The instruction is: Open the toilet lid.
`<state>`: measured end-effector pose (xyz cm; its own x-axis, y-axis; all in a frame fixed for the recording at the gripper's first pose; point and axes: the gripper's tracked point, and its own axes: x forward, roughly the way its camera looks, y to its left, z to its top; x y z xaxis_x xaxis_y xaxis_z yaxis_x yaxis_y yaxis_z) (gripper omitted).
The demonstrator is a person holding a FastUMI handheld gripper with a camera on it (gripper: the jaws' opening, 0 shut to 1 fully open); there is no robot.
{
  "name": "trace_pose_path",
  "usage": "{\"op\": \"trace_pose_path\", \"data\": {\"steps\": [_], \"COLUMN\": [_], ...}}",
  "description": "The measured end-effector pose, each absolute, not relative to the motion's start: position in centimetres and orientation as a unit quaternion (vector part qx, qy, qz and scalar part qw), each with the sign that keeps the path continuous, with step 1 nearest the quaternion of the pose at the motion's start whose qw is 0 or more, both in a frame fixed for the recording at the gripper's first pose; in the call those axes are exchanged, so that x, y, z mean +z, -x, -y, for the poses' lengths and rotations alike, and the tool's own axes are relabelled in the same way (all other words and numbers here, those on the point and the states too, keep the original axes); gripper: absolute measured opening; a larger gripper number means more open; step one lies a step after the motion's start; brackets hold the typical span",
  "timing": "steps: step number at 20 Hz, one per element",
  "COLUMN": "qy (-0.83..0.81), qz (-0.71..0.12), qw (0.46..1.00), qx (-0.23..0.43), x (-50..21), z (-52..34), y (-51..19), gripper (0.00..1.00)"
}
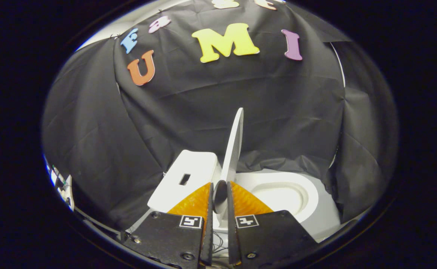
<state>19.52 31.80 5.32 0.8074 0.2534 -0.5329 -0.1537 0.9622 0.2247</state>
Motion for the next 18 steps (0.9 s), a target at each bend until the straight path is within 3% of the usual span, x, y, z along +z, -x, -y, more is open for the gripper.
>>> {"op": "trace_pose_path", "data": {"steps": [18], "qy": [-0.046], "qz": [-0.274], "qw": [0.948], "qx": [0.154], "x": [5.4], "z": [-40.0], "y": [-19.7], "gripper": [0.2]}}
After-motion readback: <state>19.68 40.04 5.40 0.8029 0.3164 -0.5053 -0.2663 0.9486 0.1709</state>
